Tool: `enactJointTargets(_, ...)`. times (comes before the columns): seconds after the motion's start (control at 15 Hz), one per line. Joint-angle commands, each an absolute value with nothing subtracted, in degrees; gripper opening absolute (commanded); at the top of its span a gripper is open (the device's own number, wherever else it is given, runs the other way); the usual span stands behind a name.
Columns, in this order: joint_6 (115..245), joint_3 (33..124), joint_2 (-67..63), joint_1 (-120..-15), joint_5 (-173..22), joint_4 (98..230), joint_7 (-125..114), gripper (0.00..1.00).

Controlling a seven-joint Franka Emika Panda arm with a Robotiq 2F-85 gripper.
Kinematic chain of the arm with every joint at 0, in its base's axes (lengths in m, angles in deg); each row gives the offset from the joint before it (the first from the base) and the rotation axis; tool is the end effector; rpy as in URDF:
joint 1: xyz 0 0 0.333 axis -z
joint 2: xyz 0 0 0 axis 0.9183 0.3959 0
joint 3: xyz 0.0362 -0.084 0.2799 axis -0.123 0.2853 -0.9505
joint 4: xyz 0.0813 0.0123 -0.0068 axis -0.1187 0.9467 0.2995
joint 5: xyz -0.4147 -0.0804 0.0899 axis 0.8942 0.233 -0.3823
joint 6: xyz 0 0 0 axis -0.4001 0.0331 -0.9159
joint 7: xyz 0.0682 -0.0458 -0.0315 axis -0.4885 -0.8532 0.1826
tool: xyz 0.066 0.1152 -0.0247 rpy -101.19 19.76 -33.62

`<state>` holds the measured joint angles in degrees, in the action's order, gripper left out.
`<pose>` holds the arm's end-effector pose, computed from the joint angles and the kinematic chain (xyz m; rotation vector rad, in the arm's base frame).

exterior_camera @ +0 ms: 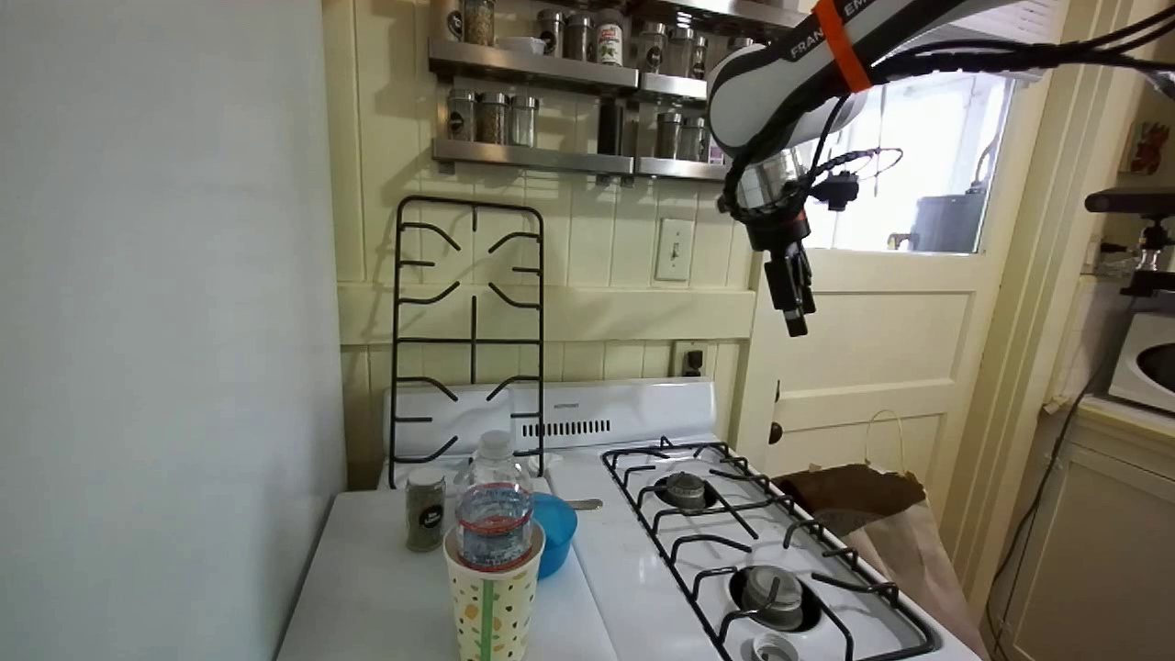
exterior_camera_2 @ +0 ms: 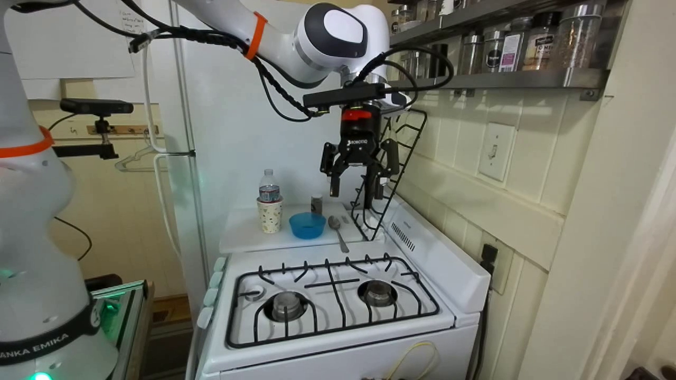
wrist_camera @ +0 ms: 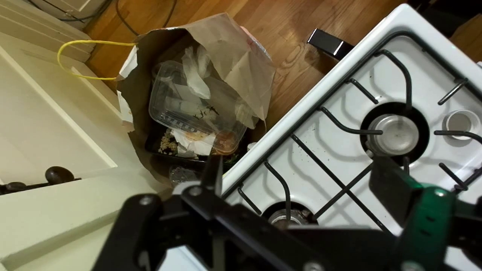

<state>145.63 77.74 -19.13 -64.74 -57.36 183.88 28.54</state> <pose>0.5594 -0.0927 0.4084 2.7273 0.7473 -0.4132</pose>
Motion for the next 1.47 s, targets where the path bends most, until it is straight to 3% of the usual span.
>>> enactJointTargets(0.0, 145.44, 77.55, -19.1, -64.58, -57.4, 183.72, 28.57, 1.0)
enactJointTargets(0.27, 145.44, 77.55, -19.1, -64.58, -57.4, 183.72, 28.58, 1.0)
enactJointTargets(0.8, 153.09, 71.09, -20.7, -70.21, -65.25, 199.97, 41.0, 1.0)
enactJointTargets(1.4, 158.34, 67.57, -14.66, -72.64, -64.78, 199.46, 52.76, 1.0)
